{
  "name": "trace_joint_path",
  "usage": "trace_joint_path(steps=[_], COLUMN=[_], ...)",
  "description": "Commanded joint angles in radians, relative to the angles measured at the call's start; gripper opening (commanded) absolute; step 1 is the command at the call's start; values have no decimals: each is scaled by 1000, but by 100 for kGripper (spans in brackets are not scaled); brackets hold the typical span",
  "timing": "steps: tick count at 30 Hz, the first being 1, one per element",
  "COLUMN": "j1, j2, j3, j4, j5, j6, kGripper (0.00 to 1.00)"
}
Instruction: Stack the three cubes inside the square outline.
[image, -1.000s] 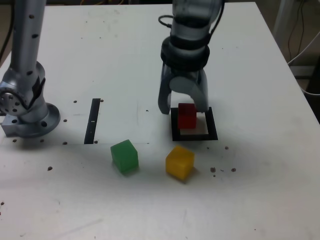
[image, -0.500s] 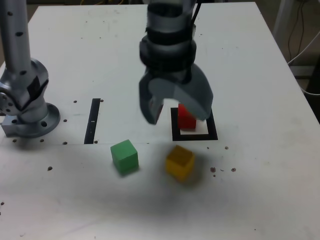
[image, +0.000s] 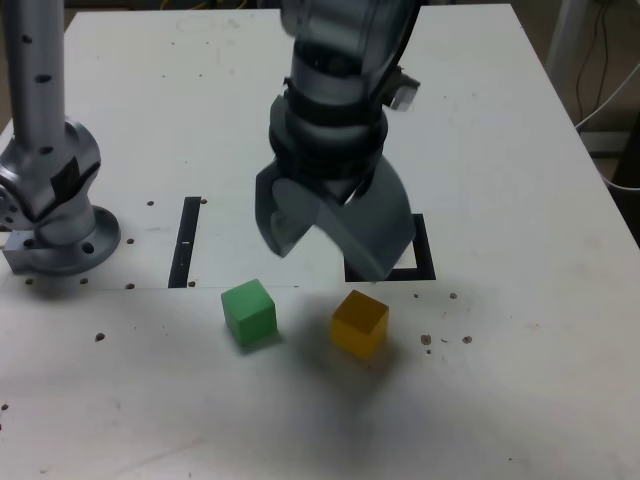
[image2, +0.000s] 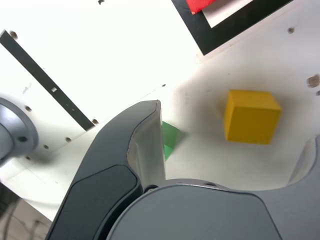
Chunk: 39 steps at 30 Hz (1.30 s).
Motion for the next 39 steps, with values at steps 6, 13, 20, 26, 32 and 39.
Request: trace_joint_path(steps=[6, 13, 20, 26, 32, 39], j1=[-42, -71, -73, -73, -72, -70], j2=[48, 81, 108, 120, 131, 143], j3=[31, 53, 43, 41, 44, 49], j4=[-35, -142, -212, -239, -242, -240], j5=[-38, -71, -61, -60, -59, -46], j6=[6, -20, -41, -42, -43, -50], kGripper=[99, 99, 99, 98, 89, 77])
